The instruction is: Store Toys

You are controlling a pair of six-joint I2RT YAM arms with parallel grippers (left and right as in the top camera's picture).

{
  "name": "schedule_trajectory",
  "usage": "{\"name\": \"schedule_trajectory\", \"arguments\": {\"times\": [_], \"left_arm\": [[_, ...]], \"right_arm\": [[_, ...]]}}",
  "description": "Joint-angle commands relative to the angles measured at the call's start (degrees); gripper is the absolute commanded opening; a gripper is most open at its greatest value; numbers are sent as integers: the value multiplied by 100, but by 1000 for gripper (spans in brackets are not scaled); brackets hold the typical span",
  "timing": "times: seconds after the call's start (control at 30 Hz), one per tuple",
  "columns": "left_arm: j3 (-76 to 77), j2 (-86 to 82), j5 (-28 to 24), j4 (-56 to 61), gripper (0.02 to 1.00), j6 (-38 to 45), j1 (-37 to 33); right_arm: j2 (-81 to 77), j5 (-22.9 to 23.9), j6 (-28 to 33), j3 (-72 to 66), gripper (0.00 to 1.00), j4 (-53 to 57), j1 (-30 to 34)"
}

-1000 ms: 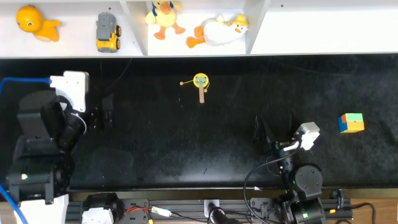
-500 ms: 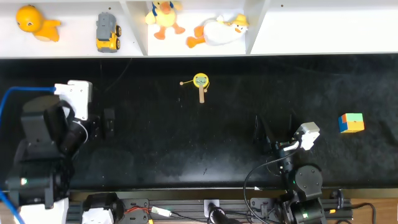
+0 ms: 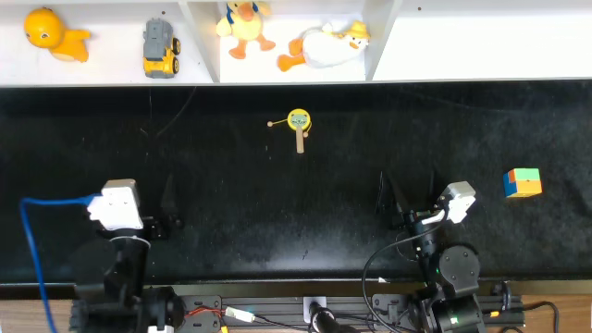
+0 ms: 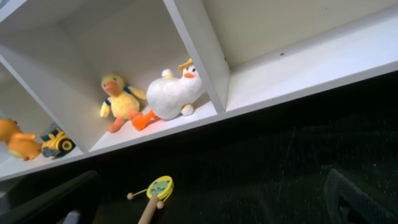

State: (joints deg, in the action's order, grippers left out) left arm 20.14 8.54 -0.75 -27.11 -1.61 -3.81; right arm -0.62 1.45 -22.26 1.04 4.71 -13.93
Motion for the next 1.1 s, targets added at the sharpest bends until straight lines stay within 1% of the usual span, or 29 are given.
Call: {"name": "schedule_trajectory", "arguments": {"times": [0.03,0.33,0.37,1.1], "left_arm": [[-883,-588,133,787,998,-195,37],[-1976,-837,133,2280,998,-197,114],[-1965,-837,160,2229,998,-308,131],[-1967,-837,131,2232,996,-299,131]], "right_arm": [[42,-35,22,-79,996,-26,-31],[42,-35,22,-79,996,-26,-31],[42,-35,22,-79,996,-26,-31],[42,-35,22,-79,996,-26,-31]]}}
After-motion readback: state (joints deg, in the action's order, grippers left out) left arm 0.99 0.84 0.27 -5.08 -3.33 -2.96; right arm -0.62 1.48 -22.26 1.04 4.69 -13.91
